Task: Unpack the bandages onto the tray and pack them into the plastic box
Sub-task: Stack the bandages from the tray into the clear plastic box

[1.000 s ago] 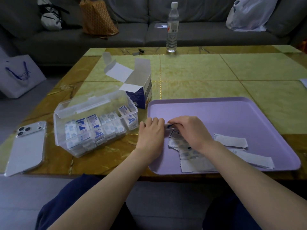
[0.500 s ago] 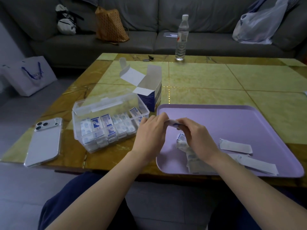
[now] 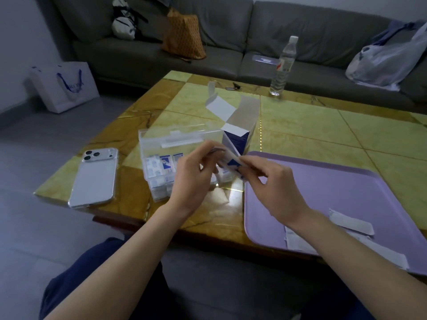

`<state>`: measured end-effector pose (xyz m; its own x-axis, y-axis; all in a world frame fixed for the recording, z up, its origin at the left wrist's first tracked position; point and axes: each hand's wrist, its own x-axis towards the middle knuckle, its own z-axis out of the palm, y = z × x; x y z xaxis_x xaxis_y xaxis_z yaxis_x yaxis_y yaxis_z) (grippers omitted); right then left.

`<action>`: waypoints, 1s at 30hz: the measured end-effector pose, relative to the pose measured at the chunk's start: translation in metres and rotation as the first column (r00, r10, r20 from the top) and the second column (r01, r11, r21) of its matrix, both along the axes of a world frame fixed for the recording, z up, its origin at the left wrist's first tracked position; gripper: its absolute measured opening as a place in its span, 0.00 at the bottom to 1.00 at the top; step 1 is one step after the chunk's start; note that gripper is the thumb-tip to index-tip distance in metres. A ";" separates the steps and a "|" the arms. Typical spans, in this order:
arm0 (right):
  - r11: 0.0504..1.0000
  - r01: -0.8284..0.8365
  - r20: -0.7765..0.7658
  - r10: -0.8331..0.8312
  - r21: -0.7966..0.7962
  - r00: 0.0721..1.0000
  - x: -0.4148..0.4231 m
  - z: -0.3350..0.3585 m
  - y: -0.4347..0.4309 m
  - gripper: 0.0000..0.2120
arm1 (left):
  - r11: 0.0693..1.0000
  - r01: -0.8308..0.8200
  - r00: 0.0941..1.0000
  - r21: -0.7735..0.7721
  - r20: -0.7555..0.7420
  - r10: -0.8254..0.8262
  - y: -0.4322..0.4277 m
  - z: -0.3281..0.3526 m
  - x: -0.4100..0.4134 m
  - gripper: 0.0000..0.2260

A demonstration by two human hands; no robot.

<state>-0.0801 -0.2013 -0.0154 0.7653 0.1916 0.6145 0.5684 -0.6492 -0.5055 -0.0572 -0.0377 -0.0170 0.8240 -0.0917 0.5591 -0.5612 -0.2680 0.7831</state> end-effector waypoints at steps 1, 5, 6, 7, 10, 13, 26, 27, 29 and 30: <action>1.000 -0.001 0.001 0.001 -0.006 1.000 0.002 0.005 0.006 0.11 | 1.000 -0.006 1.000 -0.021 -0.003 0.006 0.007 0.001 0.000 0.14; 1.000 -0.023 -0.035 0.022 -0.014 0.999 0.012 0.021 0.042 0.10 | 0.997 -0.047 0.999 -0.053 0.010 0.048 0.035 0.002 0.002 0.11; 0.999 -0.037 -0.047 0.035 -0.030 0.998 0.014 0.024 0.051 0.10 | 0.997 -0.056 0.998 -0.050 0.028 0.057 0.041 0.002 0.002 0.09; 0.997 -0.056 -0.066 0.053 -0.046 0.996 0.017 0.026 0.059 0.09 | 0.997 -0.066 0.996 -0.044 0.050 0.069 0.047 0.003 0.003 0.08; 0.990 -0.110 -0.144 0.097 -0.084 0.985 0.027 0.035 0.081 0.06 | 0.989 -0.150 0.983 0.006 0.109 0.148 0.066 0.002 0.006 0.05; 0.991 -0.084 -0.201 0.062 -0.102 0.978 0.044 0.043 0.094 0.08 | 0.937 -0.327 0.942 0.122 0.118 0.314 0.084 -0.003 0.014 0.10; 0.977 0.136 -0.795 -0.211 -0.162 0.569 0.106 0.009 0.134 0.07 | 0.808 -0.264 0.876 0.527 -0.220 0.430 0.114 -0.023 0.016 0.18; 0.976 0.136 -0.803 -0.217 -0.170 0.555 0.107 0.009 0.136 0.08 | 0.811 -0.262 0.878 0.523 -0.220 0.425 0.114 -0.023 0.016 0.18; 0.974 0.136 -0.811 -0.225 -0.180 0.541 0.106 0.009 0.141 0.08 | 0.817 -0.258 0.879 0.515 -0.225 0.420 0.115 -0.023 0.016 0.18; 0.974 0.133 -0.811 -0.228 -0.186 0.539 0.107 0.009 0.143 0.08 | 0.820 -0.257 0.880 0.511 -0.228 0.417 0.115 -0.023 0.017 0.18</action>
<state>0.0264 -0.0582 -0.0062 0.9490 0.0066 -0.3153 -0.2010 -0.7576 -0.6209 -0.0406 0.0770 -0.0396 0.9722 0.0501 0.2288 -0.1115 -0.7602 0.6401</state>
